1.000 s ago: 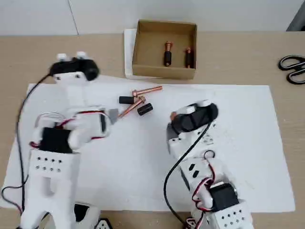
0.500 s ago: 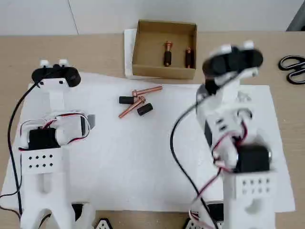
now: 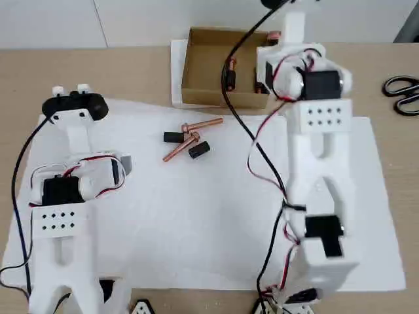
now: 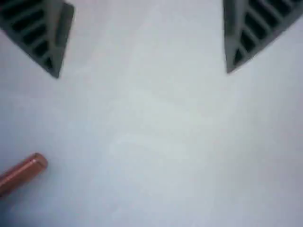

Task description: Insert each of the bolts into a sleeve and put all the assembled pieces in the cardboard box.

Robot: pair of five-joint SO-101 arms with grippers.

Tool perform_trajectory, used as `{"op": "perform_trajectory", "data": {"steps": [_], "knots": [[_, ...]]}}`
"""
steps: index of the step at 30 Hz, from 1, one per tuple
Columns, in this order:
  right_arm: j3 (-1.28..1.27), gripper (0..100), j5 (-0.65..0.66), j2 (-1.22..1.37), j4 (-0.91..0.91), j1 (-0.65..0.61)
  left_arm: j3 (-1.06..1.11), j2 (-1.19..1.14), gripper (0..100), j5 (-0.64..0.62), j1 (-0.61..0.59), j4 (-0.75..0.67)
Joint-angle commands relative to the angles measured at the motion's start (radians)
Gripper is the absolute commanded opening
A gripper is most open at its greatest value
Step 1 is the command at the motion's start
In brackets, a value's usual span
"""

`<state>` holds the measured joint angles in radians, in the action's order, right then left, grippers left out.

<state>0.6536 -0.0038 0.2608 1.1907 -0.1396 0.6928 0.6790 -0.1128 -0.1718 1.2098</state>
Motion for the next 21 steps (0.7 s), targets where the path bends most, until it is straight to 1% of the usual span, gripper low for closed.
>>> {"op": "perform_trajectory", "data": {"steps": [1, 6, 10, 21], "knots": [[0.199, 0.3, 0.003, 0.157, -0.027, 0.01, -0.007, 0.009, 21, -0.005, -0.003, -0.021], [0.368, 0.3, 0.003, 0.374, -0.108, 0.007, -0.008, 0.009, 22, -0.005, -0.003, -0.021], [0.483, 0.3, 0.005, 0.513, -0.139, 0.001, -0.005, 0.009, 22, -0.005, -0.003, -0.023], [0.726, 0.3, 0.005, 0.774, -0.197, -0.015, -0.004, 0.009, 22, -0.005, -0.003, -0.02]]}}
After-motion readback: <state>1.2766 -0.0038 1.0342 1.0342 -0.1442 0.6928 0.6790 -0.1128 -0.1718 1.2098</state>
